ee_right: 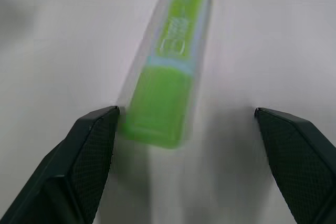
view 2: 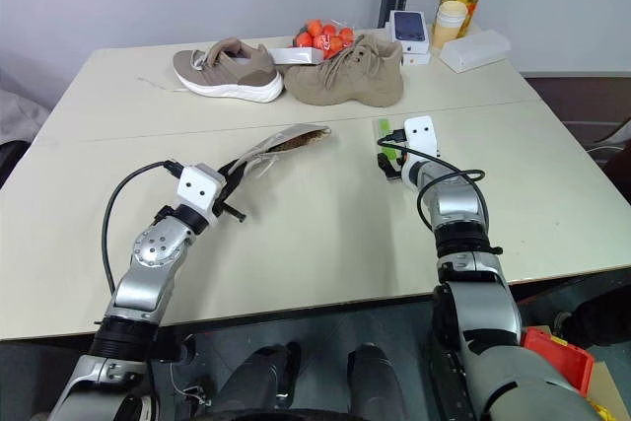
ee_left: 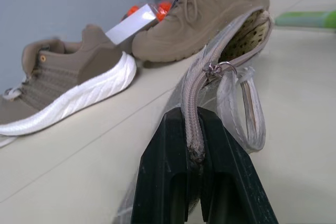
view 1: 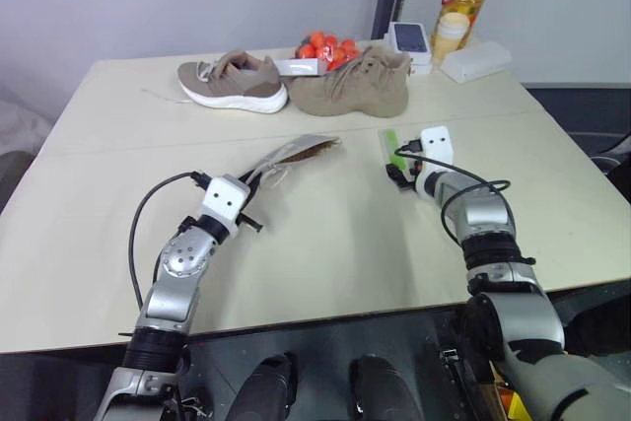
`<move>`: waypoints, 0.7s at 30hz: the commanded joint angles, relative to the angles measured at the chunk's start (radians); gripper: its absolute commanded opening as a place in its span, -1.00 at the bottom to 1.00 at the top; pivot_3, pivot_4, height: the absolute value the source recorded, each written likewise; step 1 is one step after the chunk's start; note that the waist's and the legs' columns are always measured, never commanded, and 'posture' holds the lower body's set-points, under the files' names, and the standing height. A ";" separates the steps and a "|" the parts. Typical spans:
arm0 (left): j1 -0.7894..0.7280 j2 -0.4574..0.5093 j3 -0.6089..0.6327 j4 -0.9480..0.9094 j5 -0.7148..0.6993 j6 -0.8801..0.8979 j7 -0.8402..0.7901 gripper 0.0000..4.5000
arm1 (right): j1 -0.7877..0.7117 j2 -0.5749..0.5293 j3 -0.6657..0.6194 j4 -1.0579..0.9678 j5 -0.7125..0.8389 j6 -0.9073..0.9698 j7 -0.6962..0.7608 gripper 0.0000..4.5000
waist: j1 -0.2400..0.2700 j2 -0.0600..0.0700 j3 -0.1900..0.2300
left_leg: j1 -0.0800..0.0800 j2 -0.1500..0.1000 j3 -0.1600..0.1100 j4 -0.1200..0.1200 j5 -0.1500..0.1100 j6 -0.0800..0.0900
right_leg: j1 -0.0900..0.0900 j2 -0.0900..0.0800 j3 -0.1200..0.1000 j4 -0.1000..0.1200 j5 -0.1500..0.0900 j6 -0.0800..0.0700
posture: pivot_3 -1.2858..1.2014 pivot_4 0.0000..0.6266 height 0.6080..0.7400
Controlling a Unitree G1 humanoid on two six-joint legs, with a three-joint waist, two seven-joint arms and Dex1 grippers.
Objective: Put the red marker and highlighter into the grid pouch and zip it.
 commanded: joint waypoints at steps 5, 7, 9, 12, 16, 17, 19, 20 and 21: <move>0.009 0.006 0.017 -0.024 -0.002 0.000 0.011 -1.00 | -0.039 0.009 -0.027 0.029 0.056 -0.102 0.006 -0.59 | -0.003 0.000 0.000 | 0.000 0.000 0.000 0.000 0.000 0.000 | 0.000 0.000 0.000 0.001 0.000 0.000 | 0.03 -0.52 1.00; 0.011 0.004 0.014 -0.033 -0.009 0.001 0.005 -1.00 | 0.004 -0.014 0.035 -0.082 0.032 -0.094 0.067 -0.62 | -0.002 0.000 0.000 | 0.000 0.000 0.000 0.000 0.000 0.000 | 0.000 0.000 0.000 0.001 0.000 0.000 | 0.03 -0.52 1.00; 0.012 0.002 0.014 -0.041 -0.020 -0.001 -0.004 -1.00 | 0.060 -0.060 0.122 -0.214 -0.010 -0.071 0.140 -0.62 | -0.001 0.000 0.000 | 0.000 0.000 0.000 0.000 0.000 0.000 | -0.001 0.000 0.000 0.001 0.000 0.000 | 0.03 -0.52 1.00; 0.003 0.006 0.017 -0.041 -0.027 0.003 -0.013 -1.00 | 0.152 -0.173 0.202 -0.434 -0.052 -0.088 0.248 -0.62 | 0.005 0.000 0.000 | 0.000 0.000 0.000 0.000 0.000 0.000 | -0.001 0.000 0.000 0.001 0.000 0.001 | 0.03 -0.52 1.00; -0.015 0.014 0.015 -0.019 -0.045 -0.008 -0.045 -1.00 | 0.258 -0.315 0.240 -0.695 -0.009 -0.067 0.427 -0.62 | 0.005 0.000 0.000 | -0.001 -0.001 0.000 0.001 0.000 0.000 | 0.000 -0.001 0.000 0.000 0.000 0.001 | 0.03 -0.52 1.00; -0.018 0.015 0.013 -0.016 -0.049 -0.012 -0.053 -1.00 | 0.273 -0.335 0.243 -0.734 -0.005 -0.064 0.449 -0.62 | 0.004 0.000 0.000 | -0.001 -0.001 0.000 0.001 0.000 0.000 | 0.000 -0.001 -0.001 0.000 0.000 0.002 | 0.03 -0.52 1.00; -0.025 0.017 0.010 -0.008 -0.054 -0.017 -0.068 -1.00 | 0.293 -0.351 0.248 -0.796 0.011 -0.051 0.478 -0.62 | -0.001 0.000 0.000 | -0.001 0.000 0.000 0.001 0.000 0.000 | 0.000 -0.001 -0.001 0.000 0.000 0.001 | 0.03 -0.52 1.00; -0.029 0.016 0.008 -0.003 -0.057 -0.022 -0.077 -1.00 | 0.299 -0.349 0.254 -0.822 0.014 -0.036 0.483 -0.62 | -0.001 0.000 0.000 | -0.001 0.001 0.000 0.001 0.000 0.000 | 0.000 -0.001 -0.001 -0.001 0.000 0.001 | 0.03 -0.52 1.00; -0.031 0.015 0.007 -0.001 -0.060 -0.025 -0.083 -1.00 | 0.303 -0.347 0.258 -0.841 0.014 -0.024 0.488 -0.62 | 0.000 0.000 0.000 | -0.001 0.001 0.000 0.001 0.000 0.000 | 0.000 -0.001 -0.001 0.000 0.000 0.001 | 0.03 -0.52 1.00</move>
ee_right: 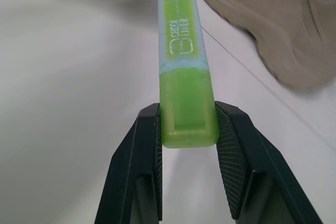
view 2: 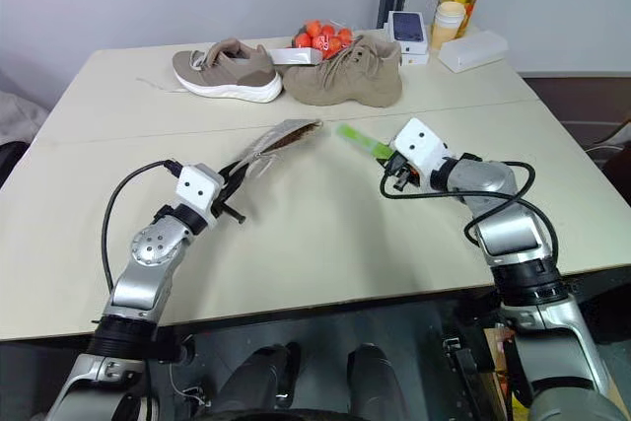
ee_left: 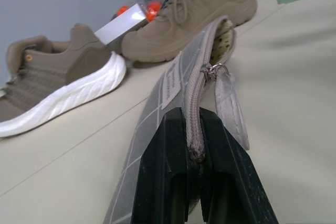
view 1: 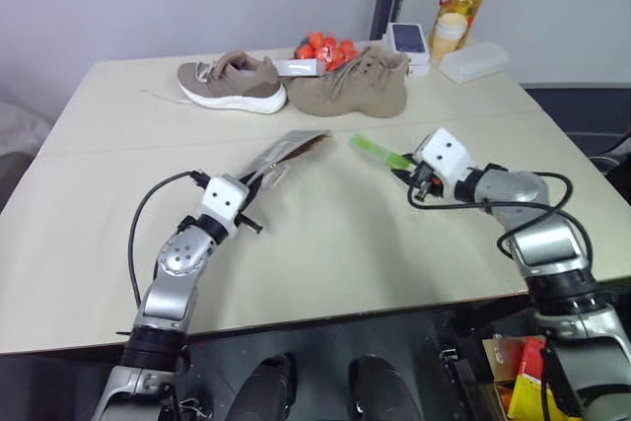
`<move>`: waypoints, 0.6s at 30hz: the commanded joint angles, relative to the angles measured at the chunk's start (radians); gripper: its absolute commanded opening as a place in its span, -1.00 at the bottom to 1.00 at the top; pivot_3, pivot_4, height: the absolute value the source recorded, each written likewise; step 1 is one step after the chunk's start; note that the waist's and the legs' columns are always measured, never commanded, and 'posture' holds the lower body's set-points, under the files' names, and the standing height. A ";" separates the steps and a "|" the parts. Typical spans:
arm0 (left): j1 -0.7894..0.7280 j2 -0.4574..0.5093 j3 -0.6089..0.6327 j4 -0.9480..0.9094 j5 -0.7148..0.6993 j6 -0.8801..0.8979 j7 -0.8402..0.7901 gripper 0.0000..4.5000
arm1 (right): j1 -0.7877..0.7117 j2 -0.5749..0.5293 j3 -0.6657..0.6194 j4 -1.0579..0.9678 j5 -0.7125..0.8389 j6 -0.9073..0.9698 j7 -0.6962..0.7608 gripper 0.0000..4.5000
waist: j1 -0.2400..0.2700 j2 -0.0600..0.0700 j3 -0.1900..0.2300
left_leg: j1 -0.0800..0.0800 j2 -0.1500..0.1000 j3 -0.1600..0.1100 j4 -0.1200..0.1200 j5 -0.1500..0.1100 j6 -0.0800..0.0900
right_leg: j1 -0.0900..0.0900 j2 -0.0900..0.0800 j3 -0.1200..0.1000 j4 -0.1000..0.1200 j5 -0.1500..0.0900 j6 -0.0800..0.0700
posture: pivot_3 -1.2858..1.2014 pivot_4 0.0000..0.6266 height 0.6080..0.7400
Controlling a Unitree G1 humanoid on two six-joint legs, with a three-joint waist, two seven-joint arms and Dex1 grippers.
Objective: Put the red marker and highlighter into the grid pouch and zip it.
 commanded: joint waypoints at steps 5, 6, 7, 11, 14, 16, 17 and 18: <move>-0.019 -0.003 -0.010 -0.024 -0.028 -0.032 -0.050 -1.00 | -0.017 0.021 0.046 -0.090 0.009 0.043 0.005 -0.62 | 0.009 0.000 0.000 | 0.000 -0.001 0.000 0.000 0.000 0.000 | 0.000 -0.001 0.000 -0.001 0.000 0.000 | 0.03 -0.52 1.00; -0.015 -0.005 -0.013 -0.031 -0.028 -0.030 -0.055 -1.00 | -0.021 0.024 0.051 -0.085 0.008 0.042 0.003 -0.62 | 0.009 0.000 0.000 | 0.000 -0.001 0.000 0.000 0.000 0.000 | 0.001 -0.001 0.000 -0.001 0.000 0.000 | 0.03 -0.52 1.00; -0.012 -0.007 -0.015 -0.037 -0.029 -0.029 -0.059 -1.00 | -0.024 0.027 0.055 -0.082 0.008 0.041 0.002 -0.62 | 0.009 0.000 0.000 | 0.000 -0.001 0.000 0.000 0.000 0.000 | 0.001 -0.001 0.000 -0.002 0.000 0.000 | 0.03 -0.52 1.00; 0.003 -0.009 -0.014 -0.054 -0.022 -0.024 -0.065 -1.00 | -0.034 0.037 0.064 -0.074 0.010 0.037 0.005 -0.62 | 0.008 0.000 0.000 | 0.000 -0.001 0.000 0.000 0.000 0.000 | 0.001 -0.001 0.000 -0.002 0.000 0.000 | 0.03 -0.52 1.00; 0.014 -0.008 -0.015 -0.064 -0.019 -0.022 -0.069 -1.00 | -0.041 0.043 0.069 -0.070 0.011 0.035 0.008 -0.62 | 0.007 0.000 0.000 | 0.000 -0.001 0.000 0.000 0.000 0.000 | 0.001 -0.001 0.000 -0.002 0.000 0.000 | 0.03 -0.52 1.00; 0.020 -0.008 -0.017 -0.072 -0.017 -0.020 -0.071 -1.00 | -0.045 0.046 0.071 -0.066 0.012 0.035 0.009 -0.62 | 0.006 0.000 0.000 | 0.000 -0.001 0.000 0.000 0.000 0.000 | 0.001 -0.001 0.000 -0.002 0.000 0.000 | 0.03 -0.52 1.00; 0.022 -0.008 -0.017 -0.075 -0.017 -0.019 -0.071 -1.00 | -0.047 0.046 0.072 -0.065 0.012 0.035 0.010 -0.62 | 0.007 0.000 0.000 | 0.000 -0.001 0.000 0.000 0.000 0.000 | 0.001 -0.001 0.000 -0.002 0.000 0.000 | 0.03 -0.52 1.00; 0.024 -0.009 -0.019 -0.080 -0.019 -0.017 -0.073 -1.00 | -0.048 0.045 0.074 -0.063 0.011 0.035 0.013 -0.62 | 0.007 0.000 0.000 | 0.000 -0.001 0.000 0.000 0.000 0.000 | 0.001 -0.001 0.000 -0.002 0.000 0.000 | 0.03 -0.52 1.00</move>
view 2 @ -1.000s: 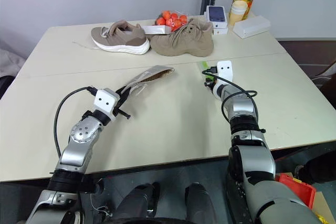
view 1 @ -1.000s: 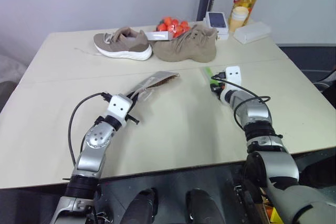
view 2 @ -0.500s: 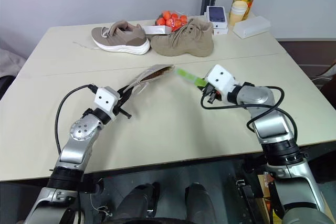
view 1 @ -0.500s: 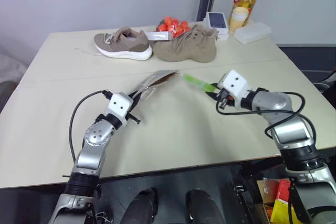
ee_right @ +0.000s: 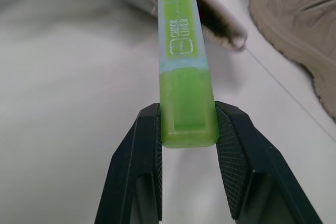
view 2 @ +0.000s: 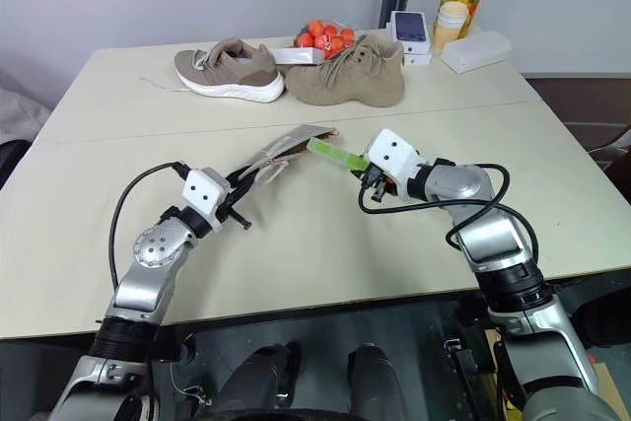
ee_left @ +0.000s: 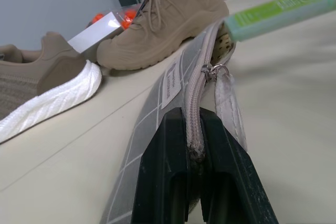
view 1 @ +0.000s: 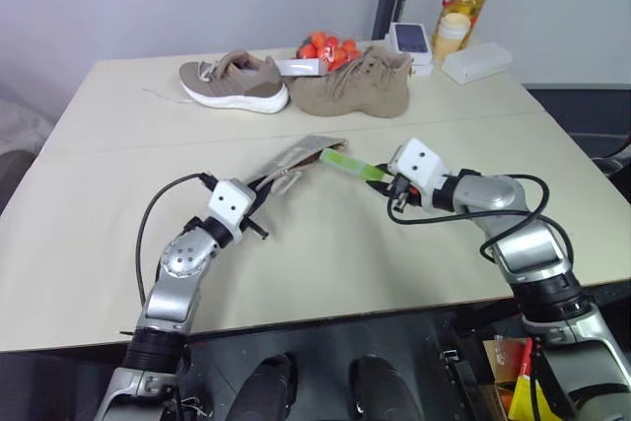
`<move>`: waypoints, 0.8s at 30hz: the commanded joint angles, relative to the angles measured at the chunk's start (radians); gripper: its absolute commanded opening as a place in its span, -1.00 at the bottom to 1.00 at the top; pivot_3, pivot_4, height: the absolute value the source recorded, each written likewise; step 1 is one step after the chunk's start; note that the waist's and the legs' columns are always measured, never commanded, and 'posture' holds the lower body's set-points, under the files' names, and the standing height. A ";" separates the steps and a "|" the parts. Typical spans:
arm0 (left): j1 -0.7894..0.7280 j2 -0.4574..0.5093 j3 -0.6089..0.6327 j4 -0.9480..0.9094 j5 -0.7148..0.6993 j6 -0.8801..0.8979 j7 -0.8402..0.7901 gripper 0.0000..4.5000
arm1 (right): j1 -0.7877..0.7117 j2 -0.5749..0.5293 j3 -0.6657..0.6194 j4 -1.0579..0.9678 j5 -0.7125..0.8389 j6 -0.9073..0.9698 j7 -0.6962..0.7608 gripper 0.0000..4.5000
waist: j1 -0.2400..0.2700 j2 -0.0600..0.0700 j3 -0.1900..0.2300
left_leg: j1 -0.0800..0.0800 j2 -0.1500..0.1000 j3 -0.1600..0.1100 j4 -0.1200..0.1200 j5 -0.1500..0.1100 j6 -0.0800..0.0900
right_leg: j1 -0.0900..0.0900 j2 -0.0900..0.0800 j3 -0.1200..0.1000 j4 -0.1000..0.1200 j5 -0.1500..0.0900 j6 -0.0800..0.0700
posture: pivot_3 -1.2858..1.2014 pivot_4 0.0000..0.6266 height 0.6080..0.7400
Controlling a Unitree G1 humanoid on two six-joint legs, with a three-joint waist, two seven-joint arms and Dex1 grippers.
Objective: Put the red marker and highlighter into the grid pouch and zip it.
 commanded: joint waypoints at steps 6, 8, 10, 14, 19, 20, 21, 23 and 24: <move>0.017 0.000 -0.018 -0.087 -0.026 -0.006 -0.029 -1.00 | -0.029 -0.006 0.012 -0.009 -0.011 -0.007 0.012 -0.62 | 0.000 0.000 0.000 | 0.000 0.000 0.000 0.000 0.000 0.000 | 0.000 0.000 0.000 0.000 0.000 0.000 | 0.03 -0.52 1.00; 0.021 0.000 -0.023 -0.100 -0.037 -0.007 -0.045 -1.00 | -0.030 -0.008 0.016 -0.002 -0.016 -0.010 0.013 -0.62 | 0.000 0.000 0.000 | 0.000 0.000 0.000 0.000 0.000 0.000 | 0.000 0.000 0.000 0.000 0.000 0.000 | 0.03 -0.52 1.00; 0.024 0.007 -0.030 -0.110 -0.039 -0.007 -0.059 -1.00 | -0.032 -0.012 0.022 -0.004 -0.024 -0.019 0.019 -0.62 | 0.001 0.000 0.000 | 0.000 0.000 0.000 0.000 0.000 0.000 | 0.000 0.000 0.000 0.000 0.000 0.000 | 0.03 -0.52 1.00; 0.031 0.028 -0.046 -0.130 -0.048 -0.007 -0.105 -1.00 | -0.033 -0.041 0.052 -0.036 -0.043 -0.063 0.070 -0.62 | 0.000 0.000 0.000 | 0.000 0.000 0.000 0.000 0.000 0.000 | 0.000 0.000 0.000 0.000 0.000 0.000 | 0.03 -0.52 1.00; 0.039 0.073 -0.068 -0.154 -0.084 -0.006 -0.205 -1.00 | -0.046 -0.108 0.118 -0.109 -0.070 -0.118 0.181 -0.62 | -0.001 0.000 0.000 | 0.000 0.000 0.000 0.000 0.000 0.000 | 0.000 0.000 0.000 0.000 0.000 0.000 | 0.03 -0.52 1.00; 0.040 0.084 -0.073 -0.158 -0.093 -0.005 -0.229 -1.00 | -0.053 -0.118 0.136 -0.110 -0.089 -0.136 0.196 -0.62 | -0.001 0.000 0.000 | 0.000 0.000 0.000 0.000 0.000 0.000 | 0.000 0.000 0.000 0.000 0.000 0.000 | 0.03 -0.52 1.00; 0.041 0.099 -0.081 -0.164 -0.100 -0.007 -0.257 -1.00 | -0.060 -0.129 0.154 -0.108 -0.111 -0.154 0.208 -0.62 | -0.001 0.000 0.000 | 0.000 0.000 0.000 0.000 0.000 0.000 | 0.000 0.000 0.000 0.000 0.000 0.000 | 0.03 -0.52 1.00; 0.047 0.134 -0.093 -0.176 -0.106 -0.011 -0.310 -1.00 | -0.082 -0.136 0.185 -0.089 -0.159 -0.191 0.210 -0.62 | -0.001 0.000 0.000 | 0.000 0.000 0.000 0.000 0.000 0.000 | 0.000 0.000 0.000 0.000 0.000 0.000 | 0.03 -0.52 1.00; 0.049 0.144 -0.096 -0.181 -0.109 -0.011 -0.325 -1.00 | -0.089 -0.135 0.191 -0.080 -0.174 -0.203 0.208 -0.62 | -0.002 0.000 0.000 | 0.000 0.000 0.000 0.000 0.000 0.000 | 0.000 0.000 0.000 0.000 0.000 0.000 | 0.03 -0.52 1.00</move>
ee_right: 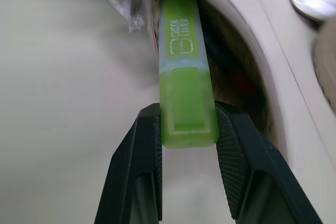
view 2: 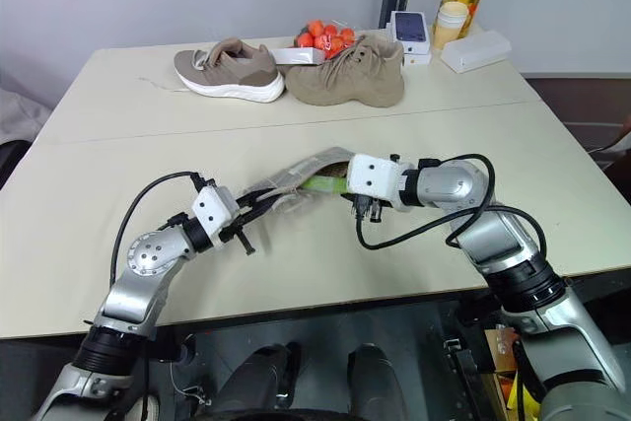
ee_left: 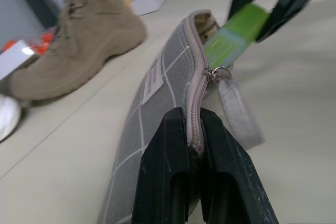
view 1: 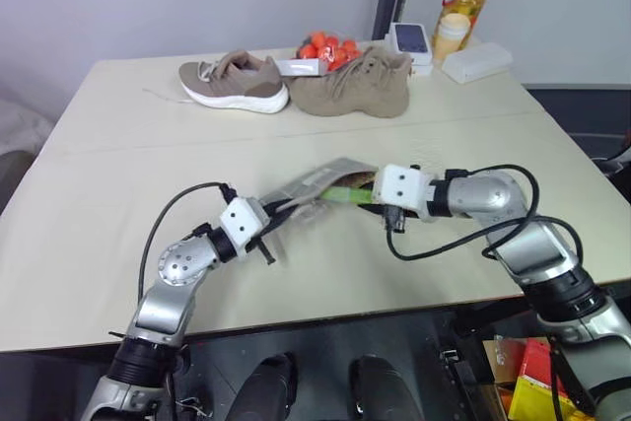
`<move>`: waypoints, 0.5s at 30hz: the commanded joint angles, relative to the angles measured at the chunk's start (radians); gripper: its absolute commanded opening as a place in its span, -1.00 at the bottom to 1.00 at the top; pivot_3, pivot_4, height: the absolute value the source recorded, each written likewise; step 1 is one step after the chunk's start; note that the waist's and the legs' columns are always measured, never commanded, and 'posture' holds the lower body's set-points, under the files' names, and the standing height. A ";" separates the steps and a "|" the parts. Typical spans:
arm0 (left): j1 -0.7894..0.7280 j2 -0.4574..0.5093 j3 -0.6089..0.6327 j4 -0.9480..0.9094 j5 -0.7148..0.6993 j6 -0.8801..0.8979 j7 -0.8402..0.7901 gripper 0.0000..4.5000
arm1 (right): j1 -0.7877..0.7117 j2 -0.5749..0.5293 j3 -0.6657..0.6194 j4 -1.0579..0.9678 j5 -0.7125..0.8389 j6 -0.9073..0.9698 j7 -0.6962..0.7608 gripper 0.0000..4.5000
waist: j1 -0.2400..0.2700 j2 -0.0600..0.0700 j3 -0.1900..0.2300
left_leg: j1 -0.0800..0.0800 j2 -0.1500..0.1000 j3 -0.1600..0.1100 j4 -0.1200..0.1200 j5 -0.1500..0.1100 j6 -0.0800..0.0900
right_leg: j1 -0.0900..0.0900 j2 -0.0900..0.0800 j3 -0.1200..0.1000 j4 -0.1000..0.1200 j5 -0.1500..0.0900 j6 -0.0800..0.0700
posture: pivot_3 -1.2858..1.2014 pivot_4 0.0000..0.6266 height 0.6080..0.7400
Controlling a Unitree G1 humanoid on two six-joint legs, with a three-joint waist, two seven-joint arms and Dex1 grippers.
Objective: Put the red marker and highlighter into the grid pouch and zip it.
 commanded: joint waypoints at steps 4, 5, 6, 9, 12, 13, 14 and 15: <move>-0.002 0.055 -0.011 -0.090 -0.056 0.005 -0.091 -1.00 | -0.076 0.021 0.049 0.035 -0.086 -0.090 0.008 -0.62 | 0.001 0.000 0.000 | 0.000 0.000 0.000 0.000 0.000 0.000 | 0.000 0.000 0.000 0.000 0.000 0.000 | 0.03 -0.52 1.00; -0.003 0.057 -0.011 -0.095 -0.057 0.008 -0.093 -1.00 | -0.081 0.028 0.053 0.037 -0.084 -0.090 0.015 -0.62 | 0.001 0.000 0.000 | 0.000 0.000 0.000 0.000 0.000 0.000 | 0.000 0.000 0.000 0.000 0.000 0.000 | 0.03 -0.52 1.00; -0.006 0.058 -0.011 -0.096 -0.056 0.010 -0.094 -1.00 | -0.086 0.038 0.053 0.040 -0.081 -0.086 0.018 -0.62 | 0.001 0.000 0.000 | 0.000 0.000 0.000 0.000 0.000 0.000 | 0.000 0.000 0.000 0.000 0.000 0.000 | 0.03 -0.52 1.00; -0.007 0.053 -0.004 -0.096 -0.050 0.015 -0.083 -1.00 | -0.091 0.055 0.039 0.043 -0.082 -0.074 0.016 0.05 | 0.001 0.000 0.000 | 0.000 0.000 0.000 0.000 0.000 0.000 | 0.000 0.000 0.000 0.000 0.000 0.000 | 0.03 -0.52 1.00; -0.003 0.045 0.011 -0.095 -0.042 0.020 -0.052 -1.00 | -0.073 0.065 -0.041 0.004 -0.032 -0.022 -0.008 0.74 | 0.002 0.000 0.000 | 0.000 0.000 0.000 0.000 0.000 0.000 | 0.000 0.000 0.000 0.000 0.000 0.000 | 0.03 -0.52 1.00; -0.003 0.042 0.015 -0.091 -0.039 0.020 -0.040 -1.00 | -0.068 0.066 -0.073 -0.012 -0.005 0.000 -0.012 0.93 | 0.002 0.000 0.000 | 0.000 0.000 0.000 0.000 0.000 0.000 | 0.000 0.000 0.000 0.000 0.000 0.000 | 0.03 -0.52 1.00; -0.006 0.035 0.021 -0.087 -0.041 0.024 -0.026 -1.00 | -0.064 0.066 -0.101 -0.025 0.023 0.022 -0.011 0.93 | 0.003 0.000 0.000 | 0.000 0.000 0.000 0.000 0.000 0.000 | 0.000 0.000 0.000 0.000 0.000 0.000 | 0.03 -0.52 1.00; -0.013 0.023 0.029 -0.083 -0.050 0.034 -0.007 -1.00 | -0.058 0.066 -0.133 -0.039 0.056 0.046 -0.008 0.93 | 0.003 0.000 0.000 | 0.000 0.000 0.000 0.000 0.000 0.000 | 0.000 -0.001 0.000 0.000 0.000 0.000 | 0.03 -0.52 1.00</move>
